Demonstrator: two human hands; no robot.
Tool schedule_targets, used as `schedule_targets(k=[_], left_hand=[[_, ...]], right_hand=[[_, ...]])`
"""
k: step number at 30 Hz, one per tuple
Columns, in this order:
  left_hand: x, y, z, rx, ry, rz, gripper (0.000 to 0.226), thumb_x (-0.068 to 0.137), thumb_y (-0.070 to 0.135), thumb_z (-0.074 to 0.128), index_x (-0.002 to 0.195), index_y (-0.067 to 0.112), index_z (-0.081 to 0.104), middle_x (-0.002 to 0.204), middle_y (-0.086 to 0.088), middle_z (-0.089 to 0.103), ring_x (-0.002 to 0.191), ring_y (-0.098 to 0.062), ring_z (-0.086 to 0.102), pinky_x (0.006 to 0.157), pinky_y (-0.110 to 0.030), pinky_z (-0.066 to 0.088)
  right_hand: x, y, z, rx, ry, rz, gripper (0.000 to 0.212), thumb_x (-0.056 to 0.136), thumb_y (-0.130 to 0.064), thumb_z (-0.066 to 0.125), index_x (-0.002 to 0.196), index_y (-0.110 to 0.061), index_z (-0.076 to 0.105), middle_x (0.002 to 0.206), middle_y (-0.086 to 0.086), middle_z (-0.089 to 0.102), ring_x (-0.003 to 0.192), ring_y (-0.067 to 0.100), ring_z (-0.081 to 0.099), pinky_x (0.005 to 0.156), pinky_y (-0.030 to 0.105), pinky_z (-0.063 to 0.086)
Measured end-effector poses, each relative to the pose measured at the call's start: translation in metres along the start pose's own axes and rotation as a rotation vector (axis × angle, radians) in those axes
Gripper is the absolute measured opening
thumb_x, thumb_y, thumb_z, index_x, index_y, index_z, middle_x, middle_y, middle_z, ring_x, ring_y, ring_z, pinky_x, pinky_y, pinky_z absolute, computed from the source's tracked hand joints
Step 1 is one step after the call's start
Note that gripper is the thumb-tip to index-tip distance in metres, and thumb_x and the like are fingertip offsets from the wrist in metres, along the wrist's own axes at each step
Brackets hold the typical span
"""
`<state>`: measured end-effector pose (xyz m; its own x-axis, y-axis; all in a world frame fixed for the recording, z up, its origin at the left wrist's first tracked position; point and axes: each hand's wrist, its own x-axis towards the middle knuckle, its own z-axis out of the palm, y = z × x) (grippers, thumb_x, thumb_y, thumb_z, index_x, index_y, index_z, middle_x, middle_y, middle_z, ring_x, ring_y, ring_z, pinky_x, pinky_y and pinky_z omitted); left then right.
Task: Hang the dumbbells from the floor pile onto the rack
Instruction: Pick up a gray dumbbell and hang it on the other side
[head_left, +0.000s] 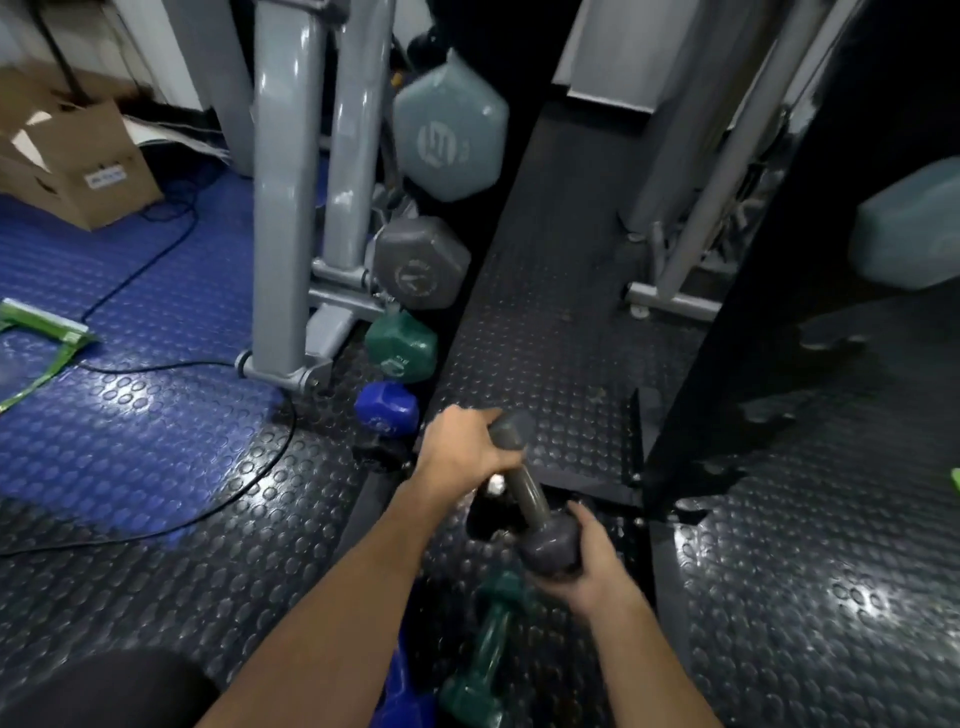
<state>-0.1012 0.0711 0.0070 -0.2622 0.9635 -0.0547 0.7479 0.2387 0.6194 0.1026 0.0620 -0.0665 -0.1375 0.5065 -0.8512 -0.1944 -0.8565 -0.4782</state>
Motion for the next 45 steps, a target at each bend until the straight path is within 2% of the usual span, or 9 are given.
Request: schedule_targets(k=[5, 9, 16, 21, 24, 28, 32, 36, 45], left_hand=[[0.015, 0.085, -0.018, -0.227, 0.176, 0.037, 0.078, 0.069, 0.057, 0.086, 0.137, 0.023, 0.068, 0.112, 0.001, 0.079, 0.107, -0.013, 0.073, 0.101, -0.029, 0.055], [0.010, 0.141, -0.024, -0.447, 0.228, 0.060, 0.053, 0.068, 0.049, 0.091, 0.115, 0.029, 0.079, 0.076, 0.024, 0.071, 0.079, 0.010, 0.068, 0.078, -0.004, 0.049], [-0.003, 0.212, -0.010, -0.766, 0.122, 0.028, 0.026, 0.067, 0.045, 0.094, 0.084, 0.028, 0.084, 0.069, 0.015, 0.077, 0.070, -0.001, 0.074, 0.078, -0.035, 0.063], [-0.017, 0.251, 0.009, -0.910, 0.037, 0.074, 0.030, 0.069, 0.042, 0.095, 0.089, 0.023, 0.085, 0.076, 0.012, 0.079, 0.075, -0.005, 0.077, 0.076, -0.035, 0.064], [-0.018, 0.270, 0.022, -0.962, -0.036, 0.078, 0.033, 0.070, 0.042, 0.094, 0.094, 0.023, 0.082, 0.083, 0.009, 0.080, 0.080, -0.008, 0.077, 0.080, -0.037, 0.064], [-0.021, 0.288, 0.039, -1.017, -0.088, 0.148, 0.058, 0.063, 0.055, 0.094, 0.109, 0.030, 0.069, 0.106, 0.008, 0.077, 0.098, -0.010, 0.075, 0.088, -0.037, 0.063], [-0.024, 0.288, 0.035, -1.042, -0.098, 0.166, 0.044, 0.088, 0.050, 0.076, 0.121, 0.026, 0.063, 0.118, 0.009, 0.070, 0.110, -0.006, 0.070, 0.094, -0.029, 0.060], [-0.009, 0.278, 0.029, -1.115, 0.090, 0.041, 0.012, 0.103, 0.034, 0.061, 0.110, 0.026, 0.067, 0.115, 0.010, 0.069, 0.109, -0.006, 0.068, 0.099, -0.030, 0.055], [0.013, 0.289, 0.024, -1.147, -0.094, -0.031, 0.051, 0.111, 0.046, 0.039, 0.156, 0.023, 0.042, 0.155, 0.010, 0.047, 0.145, -0.012, 0.042, 0.124, -0.038, 0.031]], right_hand=[[-0.076, -0.099, -0.057, -0.035, -0.179, -0.281, 0.050, 0.090, -0.039, 0.068, 0.134, -0.014, 0.064, 0.134, 0.018, 0.068, 0.126, 0.039, 0.062, 0.110, 0.063, 0.044], [-0.123, -0.131, -0.111, -0.047, -0.389, -0.464, 0.074, 0.079, -0.036, 0.085, 0.146, -0.021, 0.058, 0.146, 0.016, 0.060, 0.118, 0.033, 0.067, 0.102, 0.053, 0.052], [-0.177, -0.151, -0.167, -0.011, -0.561, -0.667, 0.109, 0.061, -0.029, 0.100, 0.155, -0.015, 0.045, 0.152, 0.022, 0.051, 0.128, 0.040, 0.060, 0.100, 0.050, 0.056], [-0.201, -0.156, -0.202, 0.228, -0.762, -0.761, 0.067, 0.100, 0.009, 0.049, 0.157, 0.001, 0.013, 0.160, 0.039, 0.022, 0.144, 0.057, 0.033, 0.118, 0.066, 0.030], [-0.231, -0.153, -0.199, 0.227, -0.734, -0.842, 0.062, 0.087, 0.014, 0.070, 0.142, 0.012, 0.042, 0.142, 0.041, 0.047, 0.130, 0.052, 0.053, 0.107, 0.057, 0.049], [-0.264, -0.146, -0.194, 0.175, -0.310, -1.005, 0.108, 0.029, -0.019, 0.108, 0.125, 0.002, 0.063, 0.127, 0.037, 0.060, 0.118, 0.054, 0.058, 0.090, 0.064, 0.055], [-0.265, -0.150, -0.199, 0.270, -0.246, -1.057, 0.123, 0.033, -0.023, 0.107, 0.139, 0.004, 0.051, 0.134, 0.025, 0.062, 0.106, 0.037, 0.072, 0.089, 0.059, 0.057], [-0.260, -0.165, -0.194, 0.361, -0.183, -1.170, 0.043, 0.083, 0.002, 0.063, 0.125, -0.004, 0.056, 0.130, 0.018, 0.058, 0.100, 0.018, 0.071, 0.081, 0.033, 0.063], [-0.210, -0.222, -0.167, 0.127, 0.041, -1.348, 0.064, 0.050, -0.012, 0.093, 0.105, -0.017, 0.061, 0.101, 0.007, 0.069, 0.083, 0.008, 0.070, 0.071, 0.019, 0.059]])
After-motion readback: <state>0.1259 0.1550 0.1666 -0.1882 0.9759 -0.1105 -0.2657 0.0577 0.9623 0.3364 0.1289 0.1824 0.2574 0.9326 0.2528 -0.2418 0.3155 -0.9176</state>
